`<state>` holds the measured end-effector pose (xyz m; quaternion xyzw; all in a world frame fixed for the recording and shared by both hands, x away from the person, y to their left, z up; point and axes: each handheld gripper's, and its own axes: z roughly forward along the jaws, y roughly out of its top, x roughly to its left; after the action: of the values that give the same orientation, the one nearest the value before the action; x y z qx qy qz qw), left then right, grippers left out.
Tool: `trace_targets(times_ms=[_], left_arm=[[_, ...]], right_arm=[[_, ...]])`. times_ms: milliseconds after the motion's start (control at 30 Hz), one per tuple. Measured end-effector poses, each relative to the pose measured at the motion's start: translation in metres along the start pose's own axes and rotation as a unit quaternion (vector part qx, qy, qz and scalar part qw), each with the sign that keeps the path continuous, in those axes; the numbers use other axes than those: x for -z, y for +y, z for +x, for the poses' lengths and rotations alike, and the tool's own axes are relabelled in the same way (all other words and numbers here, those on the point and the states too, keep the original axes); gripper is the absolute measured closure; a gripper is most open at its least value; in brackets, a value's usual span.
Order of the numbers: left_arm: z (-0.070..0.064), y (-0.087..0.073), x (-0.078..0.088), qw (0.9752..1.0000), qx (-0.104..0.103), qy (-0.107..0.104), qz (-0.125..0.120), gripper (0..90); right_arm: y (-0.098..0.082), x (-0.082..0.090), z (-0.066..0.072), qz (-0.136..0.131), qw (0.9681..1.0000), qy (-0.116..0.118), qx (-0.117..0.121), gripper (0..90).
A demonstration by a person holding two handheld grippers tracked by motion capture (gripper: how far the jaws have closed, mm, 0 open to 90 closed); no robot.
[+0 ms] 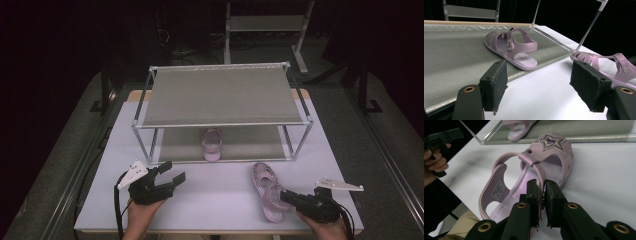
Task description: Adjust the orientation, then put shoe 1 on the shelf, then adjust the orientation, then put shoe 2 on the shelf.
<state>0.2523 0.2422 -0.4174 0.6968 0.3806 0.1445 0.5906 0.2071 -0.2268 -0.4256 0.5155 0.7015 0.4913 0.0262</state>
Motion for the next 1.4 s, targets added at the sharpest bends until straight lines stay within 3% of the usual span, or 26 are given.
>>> trace_targets(times_ms=[300, 467, 900, 1400], left_arm=[[0.001, 0.000, -0.002, 1.0000, -0.001, -0.003, 0.004, 29.5], [-0.002, 0.000, -0.003, 0.9999, -0.013, -0.001, 0.008, 29.2], [-0.002, 0.000, -0.005, 0.9999, -0.013, -0.003, 0.010, 28.5], [-0.003, 0.001, -0.004, 0.9998, -0.016, -0.005, 0.009, 28.1]], right_arm=[[0.001, 0.002, -0.002, -0.009, 0.9998, 0.016, -0.007, 81.6], [0.001, 0.005, -0.002, -0.014, 0.9997, 0.019, -0.011, 81.7], [0.007, 0.007, 0.006, -0.026, 0.9987, 0.042, -0.014, 81.8], [0.019, -0.002, 0.010, -0.029, 0.9989, 0.032, -0.021, 82.0]])
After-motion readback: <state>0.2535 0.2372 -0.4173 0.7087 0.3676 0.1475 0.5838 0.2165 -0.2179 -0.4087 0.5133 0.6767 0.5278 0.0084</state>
